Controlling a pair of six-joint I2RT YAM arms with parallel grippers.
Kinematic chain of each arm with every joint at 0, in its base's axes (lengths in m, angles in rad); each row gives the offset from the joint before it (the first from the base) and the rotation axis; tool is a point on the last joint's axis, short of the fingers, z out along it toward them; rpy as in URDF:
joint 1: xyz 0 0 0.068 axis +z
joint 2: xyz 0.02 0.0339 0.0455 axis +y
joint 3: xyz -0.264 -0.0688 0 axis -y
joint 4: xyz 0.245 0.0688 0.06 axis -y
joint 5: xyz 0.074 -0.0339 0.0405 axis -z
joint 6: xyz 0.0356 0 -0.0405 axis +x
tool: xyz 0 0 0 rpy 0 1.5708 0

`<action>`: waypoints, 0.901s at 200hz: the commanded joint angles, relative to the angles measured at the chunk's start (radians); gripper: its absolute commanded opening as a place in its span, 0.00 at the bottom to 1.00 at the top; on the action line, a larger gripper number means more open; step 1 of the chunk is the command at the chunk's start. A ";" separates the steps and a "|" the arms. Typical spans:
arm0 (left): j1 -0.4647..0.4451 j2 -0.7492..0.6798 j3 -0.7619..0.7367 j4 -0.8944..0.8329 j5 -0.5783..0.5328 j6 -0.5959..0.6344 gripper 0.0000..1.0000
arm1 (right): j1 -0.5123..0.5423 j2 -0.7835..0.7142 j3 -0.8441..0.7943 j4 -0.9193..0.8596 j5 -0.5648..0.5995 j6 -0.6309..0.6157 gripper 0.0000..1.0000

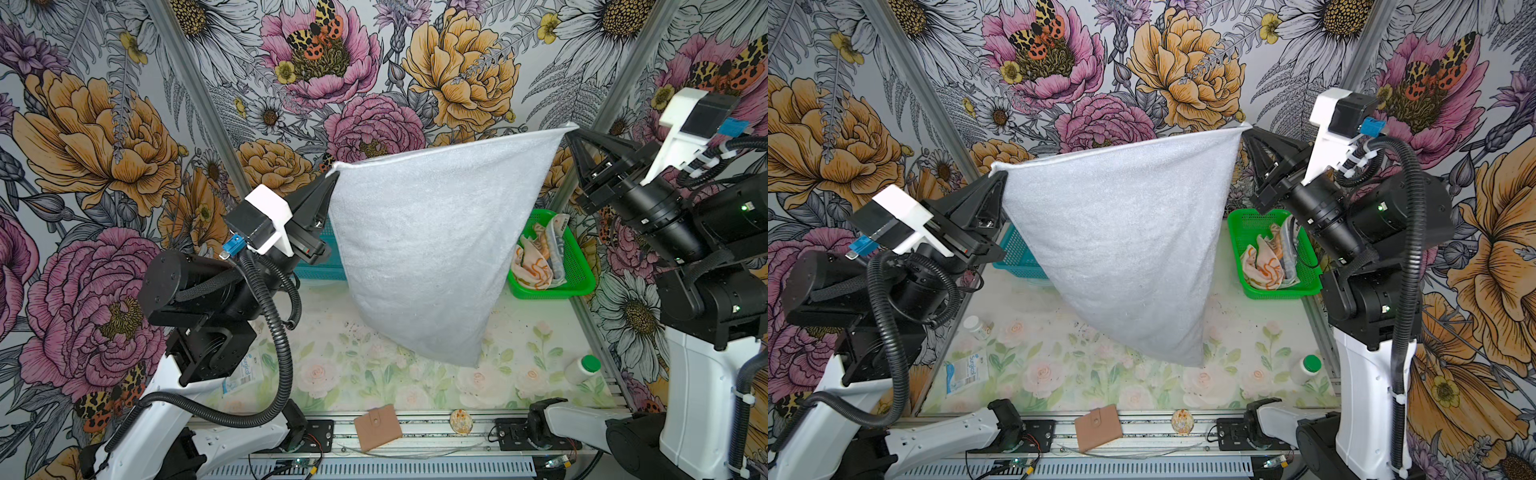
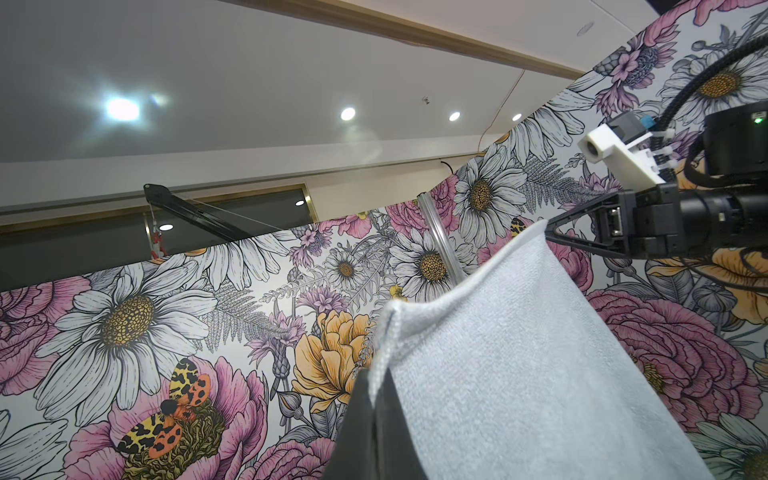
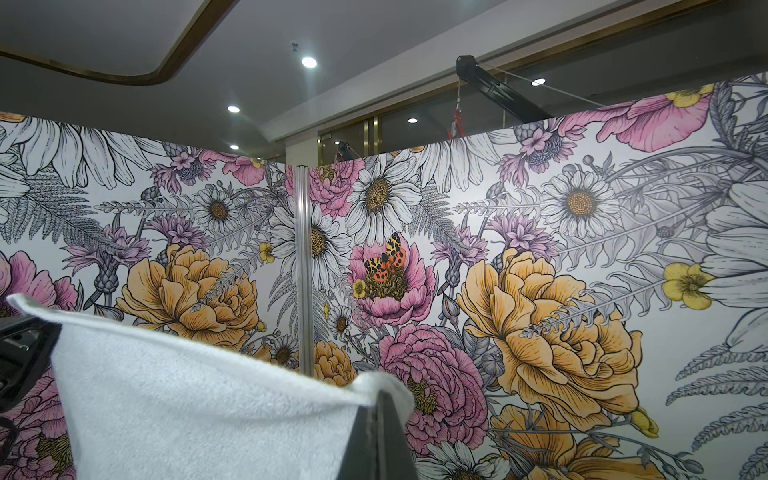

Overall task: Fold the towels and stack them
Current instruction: 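Lift the grey towel high with both grippers holding its two corners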

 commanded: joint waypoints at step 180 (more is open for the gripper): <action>-0.001 -0.084 0.100 0.095 0.283 -0.065 0.00 | -0.007 -0.159 0.023 0.088 0.077 -0.045 0.00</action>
